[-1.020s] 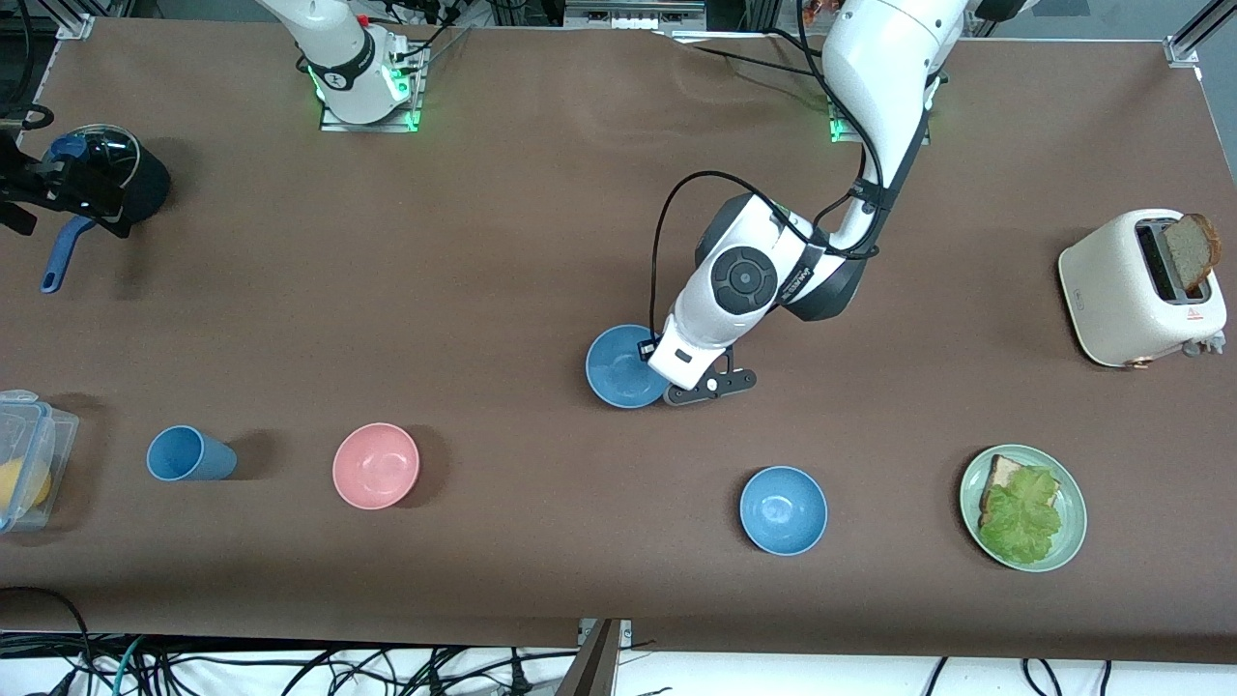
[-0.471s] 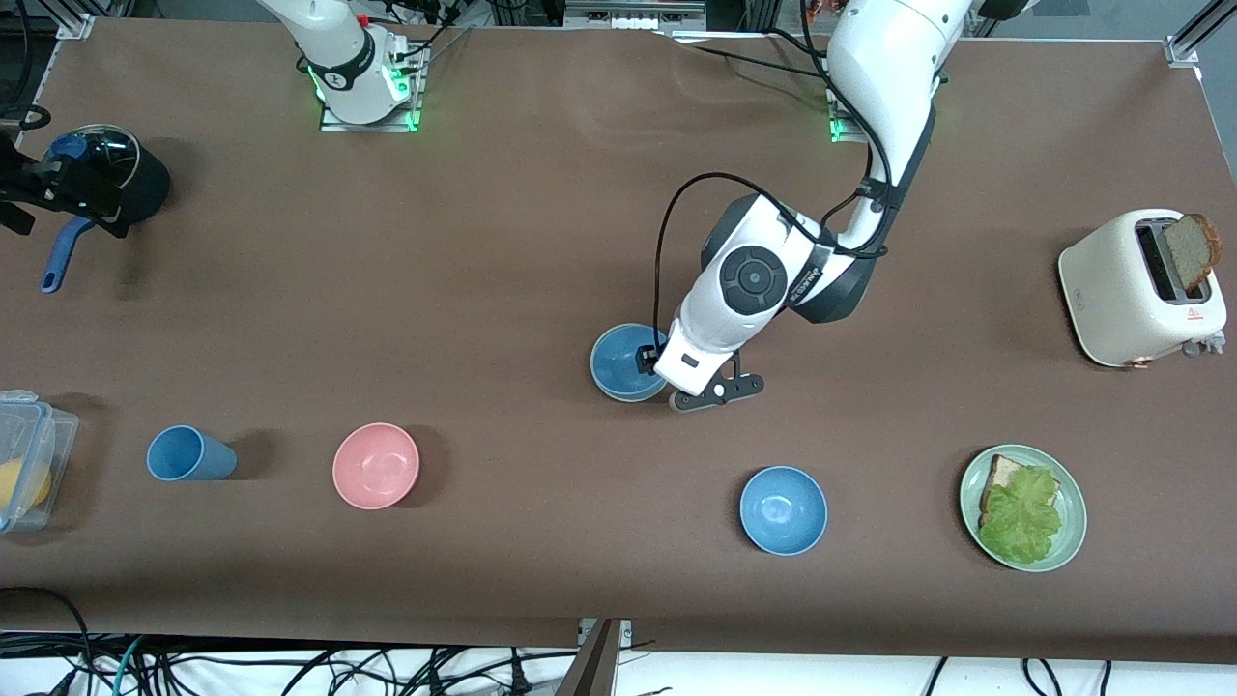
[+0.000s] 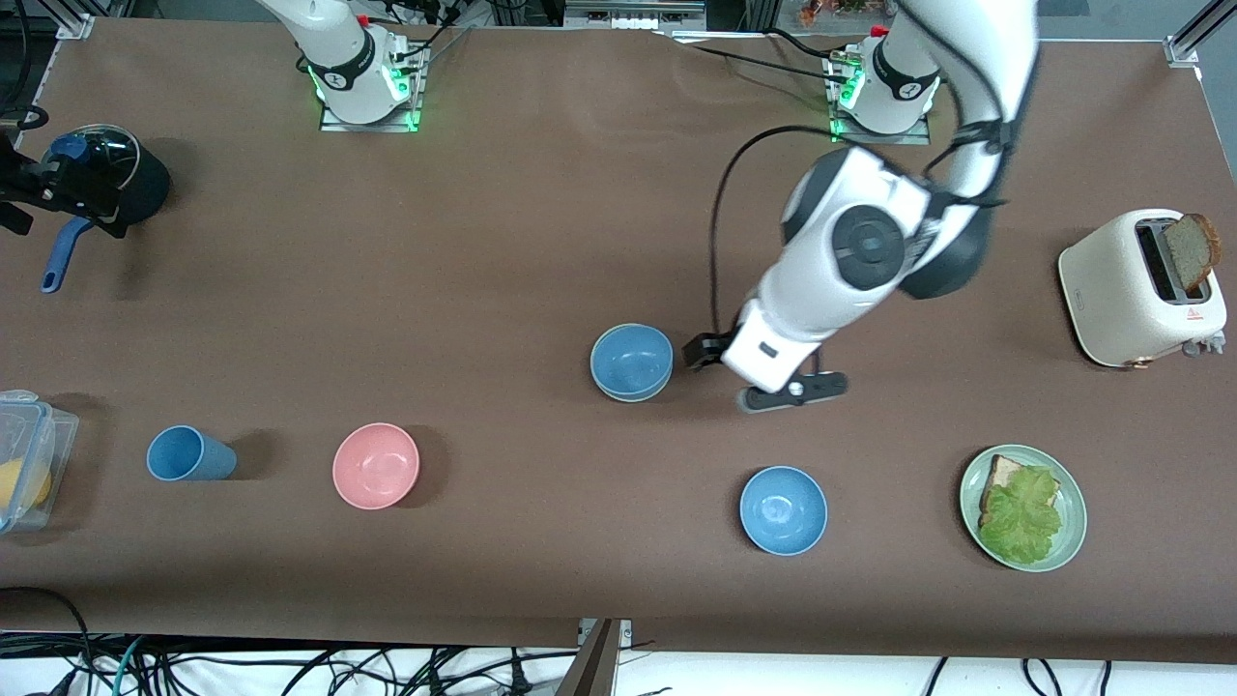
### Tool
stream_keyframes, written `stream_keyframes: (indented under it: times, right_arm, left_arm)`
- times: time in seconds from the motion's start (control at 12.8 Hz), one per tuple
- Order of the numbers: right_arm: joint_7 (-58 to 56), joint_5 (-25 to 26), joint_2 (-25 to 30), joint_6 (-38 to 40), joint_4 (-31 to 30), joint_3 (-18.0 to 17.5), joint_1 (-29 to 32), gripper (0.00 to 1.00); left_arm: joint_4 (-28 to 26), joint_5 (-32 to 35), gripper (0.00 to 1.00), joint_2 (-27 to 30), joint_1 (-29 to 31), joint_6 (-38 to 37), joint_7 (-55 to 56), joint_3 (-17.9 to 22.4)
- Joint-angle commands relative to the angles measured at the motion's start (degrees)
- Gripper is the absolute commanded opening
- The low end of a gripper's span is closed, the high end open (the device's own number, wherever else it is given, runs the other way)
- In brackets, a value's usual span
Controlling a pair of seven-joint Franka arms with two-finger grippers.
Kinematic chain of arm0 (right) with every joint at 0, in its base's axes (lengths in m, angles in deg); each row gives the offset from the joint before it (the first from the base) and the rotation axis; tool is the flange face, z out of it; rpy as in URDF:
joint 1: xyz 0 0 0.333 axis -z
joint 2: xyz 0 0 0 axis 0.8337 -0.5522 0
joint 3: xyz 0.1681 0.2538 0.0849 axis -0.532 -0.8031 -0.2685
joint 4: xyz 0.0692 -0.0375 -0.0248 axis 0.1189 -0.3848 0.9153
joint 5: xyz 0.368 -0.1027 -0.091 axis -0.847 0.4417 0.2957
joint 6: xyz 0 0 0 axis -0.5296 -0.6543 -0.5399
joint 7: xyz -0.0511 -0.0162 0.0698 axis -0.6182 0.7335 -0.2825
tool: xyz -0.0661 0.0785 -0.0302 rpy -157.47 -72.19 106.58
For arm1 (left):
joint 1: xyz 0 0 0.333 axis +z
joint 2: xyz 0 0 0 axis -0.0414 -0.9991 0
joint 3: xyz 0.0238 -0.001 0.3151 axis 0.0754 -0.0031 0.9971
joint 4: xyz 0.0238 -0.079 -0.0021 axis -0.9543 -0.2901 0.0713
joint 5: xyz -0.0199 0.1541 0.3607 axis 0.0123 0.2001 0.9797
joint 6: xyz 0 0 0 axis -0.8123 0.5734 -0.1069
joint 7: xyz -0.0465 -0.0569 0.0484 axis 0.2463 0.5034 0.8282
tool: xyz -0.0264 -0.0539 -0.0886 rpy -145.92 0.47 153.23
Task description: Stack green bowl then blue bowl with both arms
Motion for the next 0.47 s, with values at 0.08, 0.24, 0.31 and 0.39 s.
stream_keyframes:
  times: [0.08,0.24,0.31,0.39]
  right_arm:
    - [0.45,-0.33,-0.58,0.5,1.48,0.33,-0.15,1.0]
    - [0.63,-1.03,-0.67,-0.2,1.48,0.33,-0.15,1.0]
    - [0.54,-1.12,-0.67,-0.2,1.48,0.33,-0.06,1.0]
    - [0.54,-1.12,-0.67,-0.2,1.48,0.33,-0.06,1.0]
  left_arm:
    - [-0.99,2.8,1.0,7.98,9.39,-11.28,-12.04,-1.23]
    - [-0.99,4.05,1.0,10.45,13.97,-15.59,-19.78,-1.41]
    - [-0.99,4.05,1.0,11.41,16.25,-17.96,-21.9,-1.68]
    - [-0.99,4.05,1.0,12.47,18.54,-19.81,-23.58,-1.77]
